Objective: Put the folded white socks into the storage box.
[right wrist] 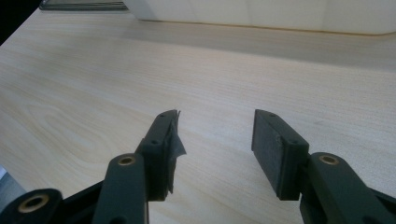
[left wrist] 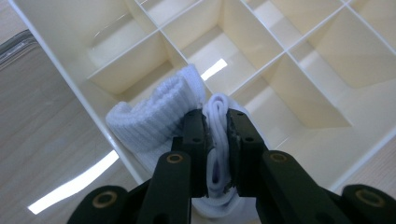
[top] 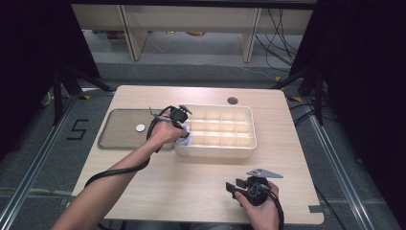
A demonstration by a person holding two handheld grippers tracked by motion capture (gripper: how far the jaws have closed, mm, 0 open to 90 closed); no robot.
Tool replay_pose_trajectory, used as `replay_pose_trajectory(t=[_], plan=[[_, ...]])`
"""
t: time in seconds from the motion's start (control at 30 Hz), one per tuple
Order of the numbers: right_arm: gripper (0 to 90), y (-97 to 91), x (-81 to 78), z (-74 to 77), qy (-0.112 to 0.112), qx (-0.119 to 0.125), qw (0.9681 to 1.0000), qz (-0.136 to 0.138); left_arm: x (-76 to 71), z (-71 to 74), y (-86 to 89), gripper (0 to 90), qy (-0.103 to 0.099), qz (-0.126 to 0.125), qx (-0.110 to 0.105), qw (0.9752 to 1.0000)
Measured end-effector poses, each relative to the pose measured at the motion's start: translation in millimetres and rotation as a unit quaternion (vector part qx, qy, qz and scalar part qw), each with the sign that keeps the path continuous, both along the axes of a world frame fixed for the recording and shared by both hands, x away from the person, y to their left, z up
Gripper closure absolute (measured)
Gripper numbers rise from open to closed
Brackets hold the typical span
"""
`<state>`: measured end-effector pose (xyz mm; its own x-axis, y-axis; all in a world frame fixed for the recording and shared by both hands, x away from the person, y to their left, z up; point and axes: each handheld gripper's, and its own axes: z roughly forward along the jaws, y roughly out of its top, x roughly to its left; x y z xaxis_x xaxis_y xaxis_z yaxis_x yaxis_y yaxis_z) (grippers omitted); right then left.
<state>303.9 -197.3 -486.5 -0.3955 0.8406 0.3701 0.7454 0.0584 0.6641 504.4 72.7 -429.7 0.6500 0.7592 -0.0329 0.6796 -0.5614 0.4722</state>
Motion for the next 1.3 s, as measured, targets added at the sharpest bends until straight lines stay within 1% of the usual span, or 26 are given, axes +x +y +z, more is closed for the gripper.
replay_pose_trajectory(t=[0.03, 0.07, 0.13, 0.17, 0.2, 0.23, 0.27, 0.33, 0.37, 0.43, 0.47, 0.5, 0.57, 0.6, 0.7, 0.73, 0.8, 0.83, 0.87, 0.9, 0.93, 0.97, 1.03, 1.17, 1.23, 1.3], plan=[[51.6, 0.1, -0.1, 0.2, -0.001, -0.001, 1.0, -0.001, -0.2, -0.7, -0.1, 78.9, 0.001, -0.004, 0.005, 1.0], [51.6, 0.1, -0.1, 0.2, -0.001, -0.001, 1.0, -0.001, -0.5, -4.3, -1.1, 79.0, 0.004, -0.002, 0.005, 1.0], [51.6, 0.0, -0.1, 0.3, -0.001, -0.001, 1.0, 0.0, -0.3, -5.1, -0.9, 79.1, 0.003, -0.003, 0.008, 1.0], [51.6, -0.5, 0.0, 0.0, -0.005, -0.004, 1.0, 0.0, -0.3, -5.6, -0.8, 79.2, 0.004, -0.002, 0.007, 1.0], [51.6, -0.4, -0.1, -0.1, -0.004, -0.004, 1.0, -0.001, -1.1, -6.4, -1.5, 79.4, 0.007, 0.005, 0.005, 1.0], [51.6, -0.4, -0.1, -0.1, -0.004, -0.004, 1.0, -0.001, -1.1, -6.4, -1.5, 79.4, 0.007, 0.005, 0.005, 1.0], [51.6, -1.1, -0.1, 0.4, -0.004, -0.011, 0.9999, -0.001, -0.9, -7.0, -1.7, 79.5, 0.004, -0.003, 0.013, 0.9999], [51.6, -1.0, -0.1, 0.4, -0.004, -0.01, 0.9999, 0.0, -1.1, -7.7, -2.4, 79.6, 0.004, -0.003, 0.015, 0.9999], [51.6, -0.4, 0.0, -0.2, -0.005, -0.003, 1.0, -0.001, -1.3, -8.4, -3.3, 79.6, 0.003, -0.001, 0.017, 0.9999], [51.6, -0.1, -0.3, 0.5, 0.0, -0.014, 0.9999, -0.008, -0.7, -9.0, -3.9, 79.7, 0.007, -0.008, 0.03, 0.9995], [51.6, -0.1, -0.3, 0.5, 0.0, -0.014, 0.9999, -0.008, -0.7, -9.0, -3.9, 79.7, 0.007, -0.008, 0.03, 0.9995], [51.6, -1.0, -0.2, 0.7, -0.005, -0.019, 0.9998, -0.005, 0.5, -9.2, -3.8, 79.8, 0.014, -0.01, 0.031, 0.9994], [51.6, -0.7, -0.2, 0.5, -0.003, -0.017, 0.9998, -0.005, 0.4, -9.3, -4.1, 79.8, 0.012, -0.008, 0.032, 0.9994], [51.6, -1.1, -0.3, 0.7, -0.005, -0.019, 0.9998, -0.004, -0.3, -10.4, -5.4, 79.9, 0.015, -0.001, 0.029, 0.9995], [51.6, -0.8, -0.5, 0.9, -0.002, -0.014, 0.9999, -0.002, 0.5, -10.8, -5.3, 79.9, 0.019, -0.005, 0.033, 0.9993], [51.6, -0.5, -0.2, 0.3, -0.003, -0.012, 0.9999, -0.002, 0.9, -11.3, -5.5, 80.0, 0.016, -0.005, 0.033, 0.9993], [51.6, -1.1, -0.4, 0.9, -0.004, -0.016, 0.9999, -0.001, 0.8, -13.1, -6.1, 80.1, 0.02, -0.006, 0.036, 0.9991], [51.6, -0.9, -0.3, 0.6, -0.005, -0.011, 0.9999, -0.001, 0.7, -16.1, -7.7, 80.1, 0.019, -0.01, 0.046, 0.9987], [51.6, -0.9, -0.3, 0.6, -0.005, -0.011, 0.9999, -0.001, 0.7, -16.1, -7.7, 80.2, 0.019, -0.01, 0.046, 0.9987], [51.6, -2.8, 1.8, -1.1, -0.019, -0.021, 0.9996, 0.004, 0.7, -16.3, -10.0, 80.2, 0.019, -0.014, 0.057, 0.9981], [51.6, -3.0, 1.9, -1.0, -0.02, -0.021, 0.9996, 0.003, 0.7, -16.3, -10.0, 80.2, 0.019, -0.014, 0.057, 0.9981], [51.6, -2.9, 1.7, -0.9, -0.019, -0.02, 0.9996, 0.002, 1.9, -16.4, -10.2, 80.2, 0.026, -0.005, 0.048, 0.9985], [51.6, -3.3, 1.8, -0.6, -0.019, -0.023, 0.9996, 0.003, 1.8, -16.4, -9.9, 80.2, 0.027, -0.003, 0.047, 0.9985], [51.6, -3.2, 2.0, -1.2, -0.02, -0.02, 0.9996, 0.004, 2.0, -16.5, -9.2, 80.2, 0.024, -0.005, 0.049, 0.9985], [51.6, -2.9, 0.9, 0.2, -0.014, -0.022, 0.9996, 0.006, 1.9, -16.8, -9.6, 80.1, 0.025, -0.004, 0.047, 0.9986], [51.6, -2.8, 0.5, 0.5, -0.014, -0.022, 0.9996, 0.006, 2.2, -16.5, -8.8, 79.9, 0.026, -0.006, 0.047, 0.9985]])
